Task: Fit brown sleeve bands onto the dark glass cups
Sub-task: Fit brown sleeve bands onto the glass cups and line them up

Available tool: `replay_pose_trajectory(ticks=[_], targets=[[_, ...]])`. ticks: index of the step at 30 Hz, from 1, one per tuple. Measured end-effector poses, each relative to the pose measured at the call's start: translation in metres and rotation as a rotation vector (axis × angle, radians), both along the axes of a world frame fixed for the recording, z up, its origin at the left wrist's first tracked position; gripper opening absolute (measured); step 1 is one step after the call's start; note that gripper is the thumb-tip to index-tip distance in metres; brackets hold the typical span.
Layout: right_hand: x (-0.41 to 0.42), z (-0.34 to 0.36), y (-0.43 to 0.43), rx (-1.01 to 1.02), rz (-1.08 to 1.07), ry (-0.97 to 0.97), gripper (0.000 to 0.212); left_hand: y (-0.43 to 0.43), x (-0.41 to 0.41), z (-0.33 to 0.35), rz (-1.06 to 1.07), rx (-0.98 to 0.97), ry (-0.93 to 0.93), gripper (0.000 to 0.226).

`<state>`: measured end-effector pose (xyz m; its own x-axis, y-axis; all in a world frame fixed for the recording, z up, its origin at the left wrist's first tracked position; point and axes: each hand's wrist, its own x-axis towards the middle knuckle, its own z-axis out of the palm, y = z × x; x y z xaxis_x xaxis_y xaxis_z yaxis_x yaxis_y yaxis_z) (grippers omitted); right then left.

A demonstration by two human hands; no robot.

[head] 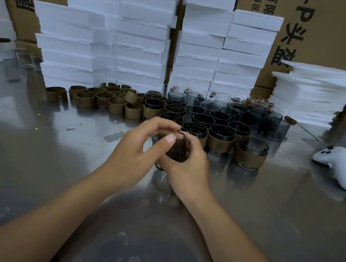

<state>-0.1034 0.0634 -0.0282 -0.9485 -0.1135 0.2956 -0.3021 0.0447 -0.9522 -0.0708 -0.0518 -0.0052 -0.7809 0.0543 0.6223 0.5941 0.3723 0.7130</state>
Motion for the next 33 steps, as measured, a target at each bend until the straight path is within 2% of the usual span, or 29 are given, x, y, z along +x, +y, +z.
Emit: replay_pose_trajectory(ticks=[11, 14, 16, 19, 23, 27, 30, 33], targets=[[-0.003, -0.002, -0.001, -0.034, -0.040, -0.014, 0.052, -0.004, -0.005, -0.005, 0.115, -0.001, 0.000, 0.022], [-0.005, -0.004, -0.001, -0.039, -0.033, -0.011, 0.045, -0.008, -0.012, -0.012, 0.130, -0.063, -0.121, 0.048], [-0.006, -0.005, -0.001, -0.002, -0.042, 0.015, 0.047, -0.010, -0.016, -0.016, 0.091, -0.039, -0.244, 0.063], [-0.005, -0.005, -0.001, 0.032, -0.027, 0.060, 0.055, -0.011, -0.023, -0.020, 0.061, 0.043, -0.334, 0.055], [-0.002, -0.005, 0.001, 0.055, 0.020, 0.094, 0.061, -0.014, -0.027, -0.020, 0.079, 0.161, -0.335, 0.055], [0.001, -0.004, 0.000, 0.050, 0.067, 0.091, 0.065, -0.014, -0.024, -0.018, 0.086, 0.235, -0.299, 0.064], [0.002, -0.003, -0.001, 0.052, 0.065, 0.090, 0.060, -0.013, -0.024, -0.016, 0.124, 0.238, -0.252, 0.055], [0.001, -0.002, -0.002, 0.097, 0.043, 0.066, 0.064, -0.016, -0.025, -0.014, 0.163, 0.280, -0.218, 0.054]])
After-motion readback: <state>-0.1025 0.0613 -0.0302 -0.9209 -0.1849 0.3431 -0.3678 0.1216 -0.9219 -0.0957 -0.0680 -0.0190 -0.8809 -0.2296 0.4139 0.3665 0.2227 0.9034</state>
